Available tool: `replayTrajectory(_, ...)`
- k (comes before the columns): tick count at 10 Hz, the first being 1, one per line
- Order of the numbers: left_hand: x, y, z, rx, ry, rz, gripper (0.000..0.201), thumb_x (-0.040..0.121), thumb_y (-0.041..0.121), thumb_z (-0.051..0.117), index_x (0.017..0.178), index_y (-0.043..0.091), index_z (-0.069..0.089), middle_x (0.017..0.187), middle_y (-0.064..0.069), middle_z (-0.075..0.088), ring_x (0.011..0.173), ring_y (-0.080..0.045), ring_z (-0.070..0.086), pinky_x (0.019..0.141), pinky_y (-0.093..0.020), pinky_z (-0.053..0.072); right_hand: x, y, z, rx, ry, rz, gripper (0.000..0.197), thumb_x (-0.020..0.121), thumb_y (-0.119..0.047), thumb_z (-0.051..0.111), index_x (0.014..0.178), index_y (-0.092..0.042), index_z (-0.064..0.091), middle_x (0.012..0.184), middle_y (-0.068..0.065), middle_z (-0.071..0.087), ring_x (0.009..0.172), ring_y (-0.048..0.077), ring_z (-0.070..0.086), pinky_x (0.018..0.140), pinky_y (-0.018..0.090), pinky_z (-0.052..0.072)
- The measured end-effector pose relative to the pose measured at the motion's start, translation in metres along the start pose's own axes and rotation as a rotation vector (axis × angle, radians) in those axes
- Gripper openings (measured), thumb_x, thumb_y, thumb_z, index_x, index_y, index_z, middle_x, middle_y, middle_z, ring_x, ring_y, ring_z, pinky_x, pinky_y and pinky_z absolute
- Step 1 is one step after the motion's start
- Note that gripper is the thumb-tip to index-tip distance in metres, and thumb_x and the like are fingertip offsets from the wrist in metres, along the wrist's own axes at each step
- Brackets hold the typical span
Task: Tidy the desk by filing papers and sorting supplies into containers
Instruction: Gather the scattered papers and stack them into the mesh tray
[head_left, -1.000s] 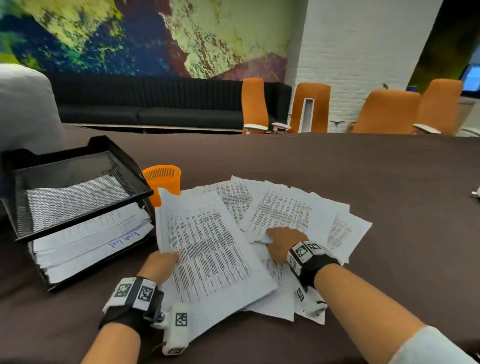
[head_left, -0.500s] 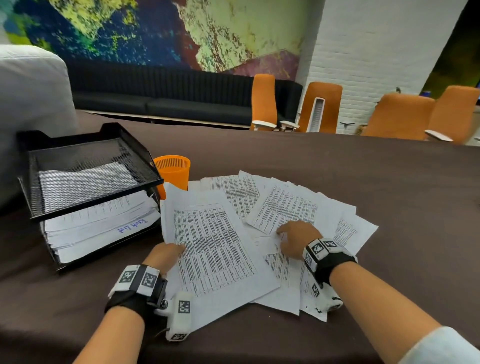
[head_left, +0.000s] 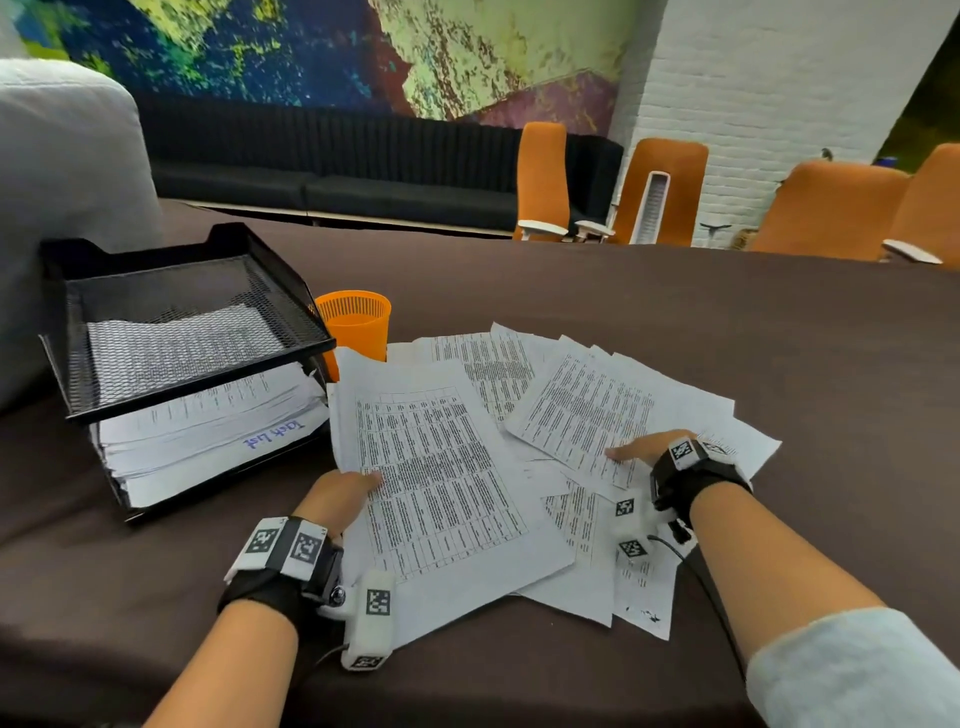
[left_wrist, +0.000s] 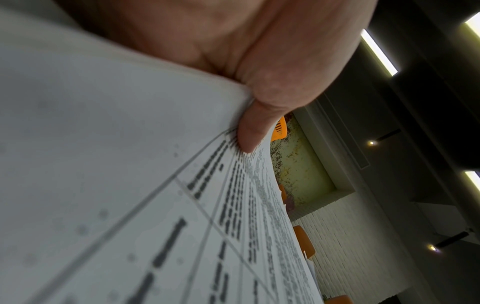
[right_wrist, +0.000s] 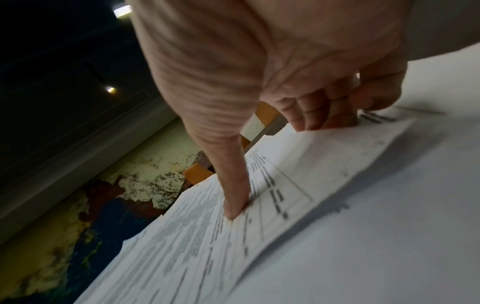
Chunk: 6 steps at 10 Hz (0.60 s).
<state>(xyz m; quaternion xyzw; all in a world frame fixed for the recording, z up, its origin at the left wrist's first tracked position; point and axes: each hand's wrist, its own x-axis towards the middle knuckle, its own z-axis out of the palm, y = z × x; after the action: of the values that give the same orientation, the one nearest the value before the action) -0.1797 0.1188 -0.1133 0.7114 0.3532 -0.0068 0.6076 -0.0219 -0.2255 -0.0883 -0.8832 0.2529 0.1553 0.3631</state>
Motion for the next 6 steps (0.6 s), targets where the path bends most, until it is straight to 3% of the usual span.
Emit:
replayTrajectory(1, 0.001, 0.001, -0.002, -0.055, -0.053, -0.041, 0.041, 0.093, 0.020, 0.064, 0.125, -0.004, 0.055, 0.114, -0.026, 0.066, 0.105, -0.043, 0.064, 0.096, -0.054, 0.050, -0.022, -0.002, -0.003, -0.105, 0.078, -0.051, 0.055, 0.078, -0.029, 0.082, 0.123, -0.004, 0.063, 0.131, 0.010, 0.061, 0.118, 0.031, 0.060, 0.101, 0.040, 0.048)
replayTrajectory(2, 0.003, 0.000, -0.005, -0.117, -0.088, -0.076, 0.044, 0.091, 0.023, 0.066, 0.126, -0.001, 0.054, 0.108, -0.023, 0.068, 0.096, -0.041, 0.067, 0.092, -0.057, 0.052, -0.022, -0.005, -0.004, -0.040, 0.204, -0.157, 0.020, 0.091, -0.015, 0.058, 0.103, -0.003, 0.068, 0.107, 0.014, 0.068, 0.094, 0.033, 0.065, 0.079, 0.034, 0.050)
replayTrajectory(3, 0.006, 0.000, -0.008, -0.183, -0.051, -0.069, 0.045, 0.092, 0.022, 0.066, 0.128, -0.002, 0.053, 0.113, -0.023, 0.066, 0.102, -0.041, 0.065, 0.094, -0.056, 0.051, -0.021, -0.010, -0.004, 0.185, 0.294, -0.292, 0.013, 0.088, -0.012, 0.057, 0.093, -0.004, 0.065, 0.108, 0.018, 0.068, 0.095, 0.034, 0.063, 0.074, 0.029, 0.042)
replayTrajectory(4, 0.011, -0.002, -0.006, -0.140, 0.008, -0.034, 0.044, 0.094, 0.019, 0.062, 0.130, -0.005, 0.053, 0.121, -0.024, 0.063, 0.112, -0.042, 0.060, 0.100, -0.047, 0.048, -0.037, -0.029, 0.000, 0.118, 0.125, -0.388, 0.023, 0.091, -0.013, 0.060, 0.107, 0.001, 0.068, 0.110, 0.017, 0.068, 0.094, 0.029, 0.062, 0.064, 0.026, 0.045)
replayTrajectory(5, 0.013, -0.003, -0.002, -0.109, 0.038, -0.002, 0.040, 0.095, 0.017, 0.060, 0.126, -0.008, 0.055, 0.126, -0.027, 0.059, 0.119, -0.042, 0.056, 0.102, -0.043, 0.046, -0.053, -0.046, 0.014, -0.101, 0.001, -0.408, 0.038, 0.094, -0.022, 0.060, 0.124, 0.001, 0.061, 0.129, 0.012, 0.061, 0.117, 0.031, 0.058, 0.091, 0.032, 0.048)
replayTrajectory(6, 0.011, -0.002, -0.001, -0.113, 0.035, -0.013, 0.038, 0.096, 0.017, 0.059, 0.126, -0.007, 0.056, 0.127, -0.026, 0.059, 0.119, -0.040, 0.056, 0.104, -0.047, 0.044, -0.057, -0.059, 0.036, -0.134, -0.011, -0.408, 0.043, 0.089, -0.024, 0.066, 0.120, 0.005, 0.061, 0.123, 0.019, 0.065, 0.107, 0.030, 0.064, 0.090, 0.037, 0.052)
